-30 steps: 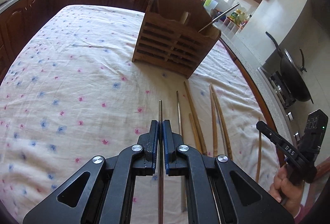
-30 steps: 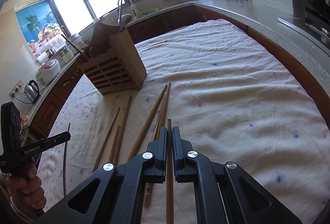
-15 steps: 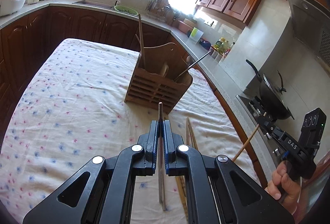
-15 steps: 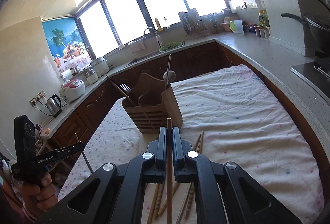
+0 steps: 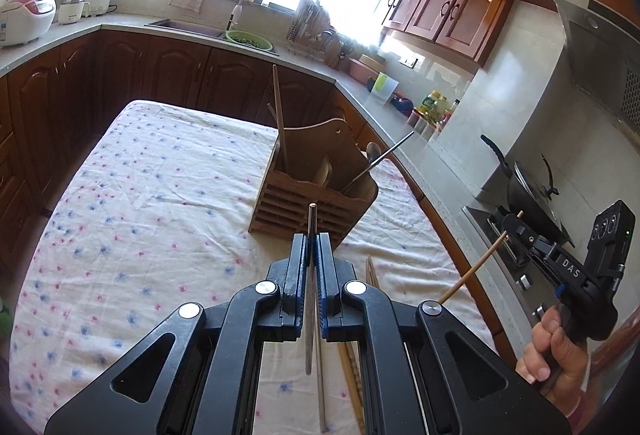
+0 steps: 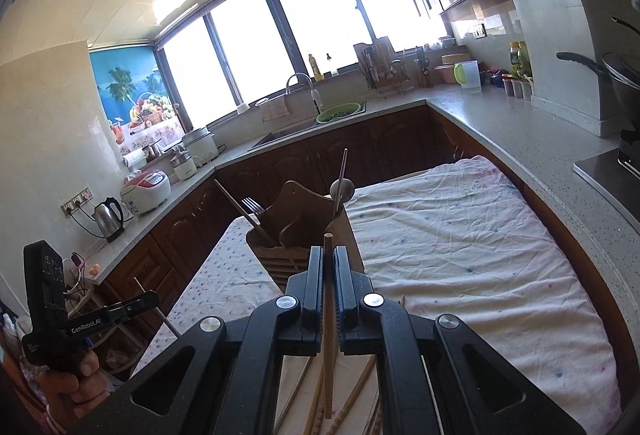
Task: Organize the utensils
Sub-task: 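Carry the metal chopstick with the left tool while the right tool carries the wooden one to the holder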
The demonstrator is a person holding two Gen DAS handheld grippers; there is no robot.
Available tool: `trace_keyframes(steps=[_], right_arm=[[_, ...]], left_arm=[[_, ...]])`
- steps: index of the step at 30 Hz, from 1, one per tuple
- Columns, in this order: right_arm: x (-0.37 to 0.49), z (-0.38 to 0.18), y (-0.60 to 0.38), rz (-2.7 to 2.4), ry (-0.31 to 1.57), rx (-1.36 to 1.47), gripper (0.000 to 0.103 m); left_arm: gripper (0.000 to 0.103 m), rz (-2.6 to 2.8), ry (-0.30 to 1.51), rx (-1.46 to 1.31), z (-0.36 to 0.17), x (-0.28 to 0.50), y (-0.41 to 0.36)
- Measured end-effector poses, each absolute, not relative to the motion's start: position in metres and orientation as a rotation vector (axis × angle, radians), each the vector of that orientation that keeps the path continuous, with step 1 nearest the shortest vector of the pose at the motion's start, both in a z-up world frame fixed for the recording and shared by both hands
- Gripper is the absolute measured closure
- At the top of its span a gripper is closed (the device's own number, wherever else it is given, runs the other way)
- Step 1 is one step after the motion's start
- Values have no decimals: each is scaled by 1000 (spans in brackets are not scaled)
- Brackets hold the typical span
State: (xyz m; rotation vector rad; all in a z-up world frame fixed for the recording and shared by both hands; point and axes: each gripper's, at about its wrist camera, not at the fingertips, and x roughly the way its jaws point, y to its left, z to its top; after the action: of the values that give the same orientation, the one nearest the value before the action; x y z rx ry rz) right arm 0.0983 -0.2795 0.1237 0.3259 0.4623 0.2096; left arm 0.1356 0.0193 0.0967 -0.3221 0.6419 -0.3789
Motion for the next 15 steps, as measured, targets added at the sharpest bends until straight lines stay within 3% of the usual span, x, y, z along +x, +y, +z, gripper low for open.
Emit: trace_keyframes(steps=[15], right_arm=[[173,202,-280,179,218,353,98]], left_arm=[[99,-328,382,-293,191,220,10]])
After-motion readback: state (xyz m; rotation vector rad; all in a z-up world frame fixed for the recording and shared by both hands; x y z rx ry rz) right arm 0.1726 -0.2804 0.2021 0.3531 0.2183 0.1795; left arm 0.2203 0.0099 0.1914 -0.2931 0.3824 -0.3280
